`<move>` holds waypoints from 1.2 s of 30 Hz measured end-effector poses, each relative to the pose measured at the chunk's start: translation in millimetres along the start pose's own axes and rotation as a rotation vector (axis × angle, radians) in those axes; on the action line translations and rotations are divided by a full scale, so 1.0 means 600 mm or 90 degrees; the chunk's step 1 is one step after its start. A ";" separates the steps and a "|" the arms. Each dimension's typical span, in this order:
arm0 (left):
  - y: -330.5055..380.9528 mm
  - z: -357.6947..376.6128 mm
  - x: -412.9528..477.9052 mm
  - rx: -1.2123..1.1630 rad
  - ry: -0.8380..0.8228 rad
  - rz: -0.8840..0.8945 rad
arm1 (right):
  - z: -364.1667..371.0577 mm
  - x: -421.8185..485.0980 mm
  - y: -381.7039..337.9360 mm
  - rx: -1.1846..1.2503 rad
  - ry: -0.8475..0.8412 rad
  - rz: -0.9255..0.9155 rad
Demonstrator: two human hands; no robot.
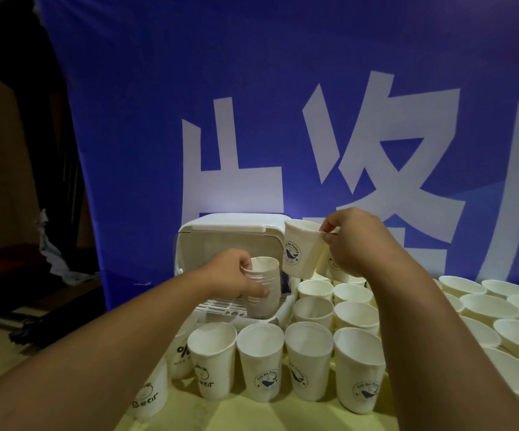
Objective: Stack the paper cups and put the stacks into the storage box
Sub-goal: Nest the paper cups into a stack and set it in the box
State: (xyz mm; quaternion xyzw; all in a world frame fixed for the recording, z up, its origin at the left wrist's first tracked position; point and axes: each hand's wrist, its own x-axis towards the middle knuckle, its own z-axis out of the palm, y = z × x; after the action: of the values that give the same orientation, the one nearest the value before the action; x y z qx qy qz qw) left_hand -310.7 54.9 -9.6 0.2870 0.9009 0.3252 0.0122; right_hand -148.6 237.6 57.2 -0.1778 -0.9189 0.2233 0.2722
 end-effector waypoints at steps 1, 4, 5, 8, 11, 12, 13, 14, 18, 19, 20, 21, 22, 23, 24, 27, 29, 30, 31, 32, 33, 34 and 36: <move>0.004 -0.003 -0.004 -0.008 -0.003 0.002 | 0.003 0.000 -0.001 0.002 0.004 -0.004; 0.017 -0.012 -0.020 -0.016 -0.020 0.008 | 0.010 0.001 -0.001 0.015 0.027 -0.021; 0.021 -0.016 -0.027 -0.006 -0.017 0.017 | 0.013 0.001 -0.001 0.023 0.034 -0.028; 0.036 -0.025 -0.051 0.009 0.080 0.106 | 0.021 0.002 -0.003 0.049 0.055 -0.076; 0.066 -0.020 -0.070 -0.077 0.168 0.230 | 0.029 0.001 -0.013 0.061 0.078 -0.130; 0.076 -0.016 -0.073 -0.104 0.182 0.258 | 0.031 0.000 -0.016 0.061 0.078 -0.143; 0.085 -0.013 -0.074 -0.123 0.197 0.278 | 0.034 0.000 -0.019 0.065 0.078 -0.156; 0.092 -0.012 -0.074 -0.132 0.215 0.294 | 0.037 0.000 -0.020 0.073 0.081 -0.168; 0.092 -0.019 -0.067 -0.070 0.348 0.307 | 0.042 0.002 -0.021 0.103 0.145 -0.194; 0.087 -0.020 -0.067 -0.073 0.386 0.299 | 0.042 0.002 -0.021 0.114 0.164 -0.191; 0.081 -0.020 -0.067 -0.085 0.428 0.285 | 0.042 0.002 -0.021 0.131 0.184 -0.189; 0.076 -0.020 -0.066 -0.097 0.468 0.267 | 0.041 0.002 -0.022 0.150 0.203 -0.186; 0.070 -0.019 -0.066 -0.103 0.498 0.248 | 0.040 0.002 -0.022 0.165 0.218 -0.183; 0.065 -0.017 -0.065 -0.098 0.512 0.228 | 0.040 0.002 -0.022 0.172 0.231 -0.179; 0.060 -0.013 -0.064 -0.084 0.505 0.210 | 0.041 0.003 -0.022 0.169 0.243 -0.176; 0.054 0.008 -0.060 -0.036 0.408 0.168 | 0.044 0.005 -0.023 0.147 0.270 -0.166; 0.052 0.025 -0.059 -0.001 0.360 0.138 | 0.046 0.005 -0.023 0.138 0.275 -0.167; 0.050 0.032 -0.059 0.024 0.342 0.123 | 0.048 0.005 -0.022 0.133 0.278 -0.170; 0.047 0.037 -0.061 0.067 0.325 0.111 | 0.048 0.006 -0.021 0.129 0.284 -0.174; 0.043 0.040 -0.063 0.121 0.311 0.104 | 0.050 0.006 -0.021 0.129 0.289 -0.178; 0.038 0.042 -0.067 0.164 0.305 0.102 | 0.051 0.006 -0.022 0.136 0.291 -0.182; 0.032 0.043 -0.072 0.192 0.301 0.104 | 0.053 0.005 -0.024 0.146 0.288 -0.188; 0.021 0.047 -0.081 0.229 0.282 0.117 | 0.059 0.003 -0.030 0.168 0.271 -0.205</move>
State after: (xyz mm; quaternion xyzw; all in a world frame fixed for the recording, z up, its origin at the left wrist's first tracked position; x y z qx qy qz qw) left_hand -257.8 53.5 -32.4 0.2868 0.8951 0.2151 -0.2651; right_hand -174.3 212.5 40.5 -0.0361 -0.8207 0.2525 0.5114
